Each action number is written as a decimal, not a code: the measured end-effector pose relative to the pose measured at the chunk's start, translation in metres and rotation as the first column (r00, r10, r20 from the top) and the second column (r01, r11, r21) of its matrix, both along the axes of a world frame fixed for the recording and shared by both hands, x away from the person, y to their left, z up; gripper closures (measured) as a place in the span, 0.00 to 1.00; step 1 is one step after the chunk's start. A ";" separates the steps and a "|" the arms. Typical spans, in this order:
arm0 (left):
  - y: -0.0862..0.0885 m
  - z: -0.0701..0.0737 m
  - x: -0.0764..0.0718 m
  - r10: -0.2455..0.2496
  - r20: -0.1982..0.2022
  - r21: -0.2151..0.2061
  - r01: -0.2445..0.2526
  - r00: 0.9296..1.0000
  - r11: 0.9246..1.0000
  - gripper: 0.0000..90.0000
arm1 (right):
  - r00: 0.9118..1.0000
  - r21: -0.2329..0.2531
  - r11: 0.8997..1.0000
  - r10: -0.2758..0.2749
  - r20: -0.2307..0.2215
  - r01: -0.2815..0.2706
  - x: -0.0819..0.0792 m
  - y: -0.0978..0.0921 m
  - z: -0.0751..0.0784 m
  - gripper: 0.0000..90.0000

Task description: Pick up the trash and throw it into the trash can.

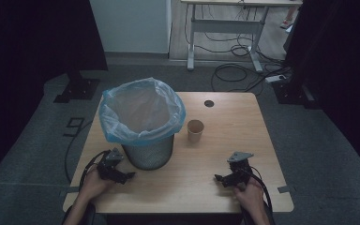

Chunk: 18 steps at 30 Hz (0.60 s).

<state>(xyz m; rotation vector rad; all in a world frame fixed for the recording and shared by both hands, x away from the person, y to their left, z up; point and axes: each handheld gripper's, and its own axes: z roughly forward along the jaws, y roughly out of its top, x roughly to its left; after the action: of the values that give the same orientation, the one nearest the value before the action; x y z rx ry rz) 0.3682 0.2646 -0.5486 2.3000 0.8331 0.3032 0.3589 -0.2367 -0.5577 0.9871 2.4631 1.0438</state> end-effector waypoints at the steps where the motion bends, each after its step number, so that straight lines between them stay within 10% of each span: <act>1: 0.000 0.000 0.000 0.000 0.000 0.000 0.000 1.000 1.000 0.00 | 1.000 0.000 1.000 0.000 0.000 0.000 0.000 0.000 0.000 0.00; 18: 0.000 0.000 0.000 0.000 0.000 -0.001 0.000 1.000 1.000 0.00 | 1.000 0.001 1.000 -0.023 0.001 0.023 0.000 0.002 0.000 0.00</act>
<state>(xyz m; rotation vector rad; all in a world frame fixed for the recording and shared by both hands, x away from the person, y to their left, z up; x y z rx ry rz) 0.3682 0.2646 -0.5486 2.2991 0.8334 0.3029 0.3588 -0.2346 -0.5577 1.0124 2.4453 1.0385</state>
